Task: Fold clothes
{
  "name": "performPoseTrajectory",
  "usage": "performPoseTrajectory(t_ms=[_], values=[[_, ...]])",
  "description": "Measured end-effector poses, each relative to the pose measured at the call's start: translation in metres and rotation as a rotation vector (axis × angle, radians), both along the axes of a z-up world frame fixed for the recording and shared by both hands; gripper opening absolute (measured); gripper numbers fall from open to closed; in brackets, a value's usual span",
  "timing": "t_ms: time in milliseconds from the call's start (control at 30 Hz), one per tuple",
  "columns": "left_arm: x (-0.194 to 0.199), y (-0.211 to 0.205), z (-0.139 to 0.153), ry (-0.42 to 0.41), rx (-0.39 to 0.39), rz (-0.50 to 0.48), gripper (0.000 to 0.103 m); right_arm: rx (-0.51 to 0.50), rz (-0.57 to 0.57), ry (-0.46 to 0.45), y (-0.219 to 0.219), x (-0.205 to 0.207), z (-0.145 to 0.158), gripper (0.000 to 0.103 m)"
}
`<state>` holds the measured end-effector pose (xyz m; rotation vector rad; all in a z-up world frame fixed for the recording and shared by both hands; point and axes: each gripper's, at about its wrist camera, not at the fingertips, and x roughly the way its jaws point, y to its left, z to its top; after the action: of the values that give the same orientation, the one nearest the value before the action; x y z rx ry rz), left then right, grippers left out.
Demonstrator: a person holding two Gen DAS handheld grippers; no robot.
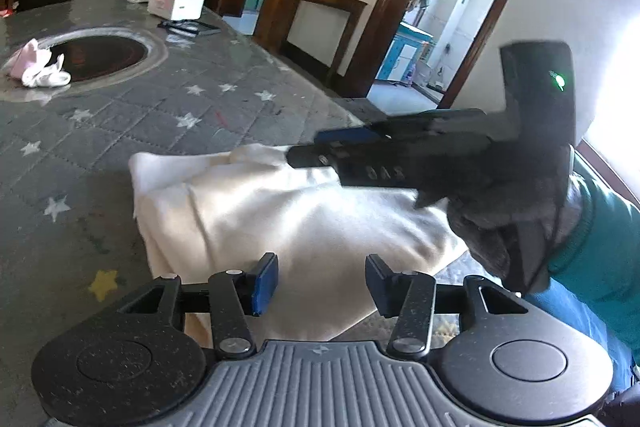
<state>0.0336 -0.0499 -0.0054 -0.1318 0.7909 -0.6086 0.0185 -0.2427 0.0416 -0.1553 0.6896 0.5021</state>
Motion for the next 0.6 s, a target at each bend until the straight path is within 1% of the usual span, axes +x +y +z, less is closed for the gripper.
performPoseTrajectory(t_ms=[100, 300, 367, 433, 533, 600], values=[[0.000, 0.001, 0.002, 0.002, -0.004, 0.009, 0.054, 0.008, -0.014, 0.009, -0.001, -0.001, -0.007, 0.034], [-0.004, 0.008, 0.006, -0.009, 0.008, 0.035, 0.058, 0.032, -0.022, -0.029, -0.007, -0.018, 0.004, 0.036], [-0.004, 0.010, 0.008, -0.013, 0.011, 0.052, 0.061, 0.041, -0.034, -0.032, -0.010, -0.025, 0.006, 0.042], [-0.004, 0.011, 0.009, -0.017, 0.019, 0.068, 0.062, 0.042, -0.065, -0.038, -0.013, -0.033, 0.007, 0.044], [-0.005, 0.012, 0.011, -0.026, 0.030, 0.083, 0.068, 0.060, -0.110, -0.048, -0.017, -0.043, 0.006, 0.052], [-0.007, 0.011, 0.012, -0.034, 0.045, 0.096, 0.074, 0.073, -0.139, -0.056, -0.019, -0.050, 0.006, 0.053]])
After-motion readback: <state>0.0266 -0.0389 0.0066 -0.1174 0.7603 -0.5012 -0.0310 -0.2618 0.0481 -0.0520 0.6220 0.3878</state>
